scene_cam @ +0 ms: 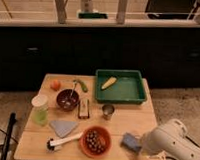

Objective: Place sponge in tray

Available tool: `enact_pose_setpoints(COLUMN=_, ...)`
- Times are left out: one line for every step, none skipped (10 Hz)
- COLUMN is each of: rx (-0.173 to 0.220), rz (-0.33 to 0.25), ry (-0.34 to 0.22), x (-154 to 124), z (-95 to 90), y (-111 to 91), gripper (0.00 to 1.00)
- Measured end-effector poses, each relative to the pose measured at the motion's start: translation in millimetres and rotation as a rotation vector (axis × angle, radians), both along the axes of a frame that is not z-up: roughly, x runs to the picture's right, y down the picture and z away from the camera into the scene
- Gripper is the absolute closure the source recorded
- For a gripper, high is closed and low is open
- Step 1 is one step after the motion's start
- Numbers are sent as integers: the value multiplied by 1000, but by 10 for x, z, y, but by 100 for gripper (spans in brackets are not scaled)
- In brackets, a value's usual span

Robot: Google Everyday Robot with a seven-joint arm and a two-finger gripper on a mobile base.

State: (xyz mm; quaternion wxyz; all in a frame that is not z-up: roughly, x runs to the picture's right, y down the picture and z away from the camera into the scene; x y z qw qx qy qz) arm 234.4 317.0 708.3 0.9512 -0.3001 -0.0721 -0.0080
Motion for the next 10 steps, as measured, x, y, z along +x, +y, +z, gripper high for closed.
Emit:
enact_pose_setpoints(rx=5, rz=-7, ry=-2, x=-26, z=-52, y=-74, gripper=90)
enact_pose_setpoints(rx=4, rz=-15, ry=-2, x=-47, z=-94, y=-120, gripper=94)
enact_pose_setpoints(rx=0, rz=-20, ry=-1, x=-53, z=-99, y=-128, gripper=92)
enact_pose_setpoints(rx=-4, rz=-21, ry=0, x=-49, z=-79, y=-107, gripper=87)
enact_pose_setpoints(rx=-13, rz=-27, ry=3, x=-41, z=-34, y=-78, gripper=76)
enact_pose_setpoints(rx=-17, rz=-29, ry=0, x=-53, z=3, y=-75, gripper=68)
enact_pose_setpoints(rx=-31, rz=-35, ry=0, x=-59, z=47, y=-59, gripper=56)
enact_pose_setpoints(rx=-42, rz=-38, ry=5, x=-42, z=72, y=-41, gripper=46)
enact_pose_setpoints(rx=-50, rz=-40, ry=9, x=-34, z=89, y=-28, gripper=36)
enact_pose_setpoints(rx=-54, rz=-46, ry=11, x=-37, z=108, y=-27, gripper=25)
